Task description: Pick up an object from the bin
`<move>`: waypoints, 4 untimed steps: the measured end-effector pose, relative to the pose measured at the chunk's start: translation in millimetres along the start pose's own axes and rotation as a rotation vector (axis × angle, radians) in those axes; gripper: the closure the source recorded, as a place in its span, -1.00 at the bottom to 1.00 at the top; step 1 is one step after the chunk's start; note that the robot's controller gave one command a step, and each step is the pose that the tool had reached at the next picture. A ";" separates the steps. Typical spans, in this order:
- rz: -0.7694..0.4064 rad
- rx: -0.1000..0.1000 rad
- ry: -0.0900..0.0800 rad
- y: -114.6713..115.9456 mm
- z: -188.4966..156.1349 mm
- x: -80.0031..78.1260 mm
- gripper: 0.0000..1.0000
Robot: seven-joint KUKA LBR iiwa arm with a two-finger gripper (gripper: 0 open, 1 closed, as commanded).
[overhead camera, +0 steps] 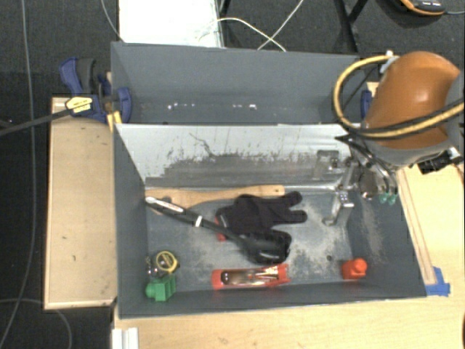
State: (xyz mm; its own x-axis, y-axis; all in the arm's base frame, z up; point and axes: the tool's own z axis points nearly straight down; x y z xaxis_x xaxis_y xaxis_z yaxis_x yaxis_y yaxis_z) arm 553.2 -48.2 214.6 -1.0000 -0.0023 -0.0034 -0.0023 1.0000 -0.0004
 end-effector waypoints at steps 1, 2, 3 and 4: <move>0.000 0.000 0.000 0.0 0.0 0.0 -1.00; -0.019 -0.003 0.003 50.4 82.4 5.2 -1.00; 0.031 0.002 -0.018 53.1 96.3 -26.2 -1.00; 0.039 -0.002 -0.006 72.7 144.0 -14.4 -1.00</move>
Offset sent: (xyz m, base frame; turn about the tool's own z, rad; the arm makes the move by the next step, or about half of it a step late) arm -0.0039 0.0480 -0.0802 -0.0154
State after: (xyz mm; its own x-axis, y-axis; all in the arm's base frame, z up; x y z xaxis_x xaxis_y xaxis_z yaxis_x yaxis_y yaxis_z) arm 567.9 24.4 70.7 -0.9993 0.0362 -0.0098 0.0362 0.9993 0.0017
